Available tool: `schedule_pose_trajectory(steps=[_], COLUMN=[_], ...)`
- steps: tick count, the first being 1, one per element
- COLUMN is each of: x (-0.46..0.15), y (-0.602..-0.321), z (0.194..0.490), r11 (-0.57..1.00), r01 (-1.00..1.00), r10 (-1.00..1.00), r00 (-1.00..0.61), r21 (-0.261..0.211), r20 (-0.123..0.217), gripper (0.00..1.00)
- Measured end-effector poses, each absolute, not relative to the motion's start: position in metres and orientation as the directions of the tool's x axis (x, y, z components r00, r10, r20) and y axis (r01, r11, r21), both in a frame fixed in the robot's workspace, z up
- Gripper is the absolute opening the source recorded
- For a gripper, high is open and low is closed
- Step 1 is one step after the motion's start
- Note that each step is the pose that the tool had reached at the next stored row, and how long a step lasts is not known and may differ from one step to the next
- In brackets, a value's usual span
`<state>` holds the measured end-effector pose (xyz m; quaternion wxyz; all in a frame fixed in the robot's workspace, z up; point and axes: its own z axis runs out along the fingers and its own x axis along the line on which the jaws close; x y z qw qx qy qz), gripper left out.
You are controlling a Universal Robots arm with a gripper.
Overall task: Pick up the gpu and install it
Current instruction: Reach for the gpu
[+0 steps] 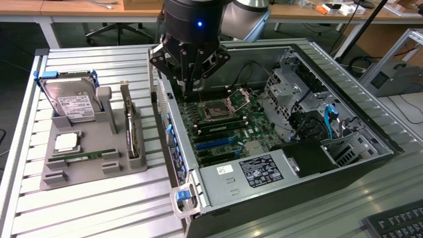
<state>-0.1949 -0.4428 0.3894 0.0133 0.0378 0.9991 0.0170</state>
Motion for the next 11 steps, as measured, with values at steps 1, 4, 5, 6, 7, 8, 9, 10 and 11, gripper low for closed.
schedule_pose_trajectory(steps=[1,4,5,6,7,8,9,10,11], x=[-0.1950,-0.1955,-0.1957,-0.1959,-0.1962,-0.1965,-0.1968,-0.1970,-0.1974], y=[-0.4428,-0.4431,-0.4431,-0.4432,-0.4434,-0.4435,-0.4436,-0.4436,-0.4438], z=[0.3894,0.3894,0.3893,0.3893,0.3893,0.3893,0.3893,0.3892,0.3892], r11=[0.997,0.997,0.997,0.997,0.997,0.997,0.997,0.997,0.997], r01=[0.075,0.075,0.075,0.075,0.075,0.075,0.075,0.075,0.075], r10=[0.076,0.076,0.076,0.076,0.076,0.076,0.076,0.076,0.076], r00=[-0.997,-0.997,-0.997,-0.997,-0.997,-0.997,-0.997,-0.997,-0.997], r21=[0.035,0.035,0.035,0.035,0.035,0.035,0.035,0.035,0.035], r20=[-0.025,-0.025,-0.025,-0.025,-0.025,-0.025,-0.025,-0.025,-0.025], gripper=[0.11,0.11,0.11,0.11,0.11,0.11,0.11,0.11,0.11])
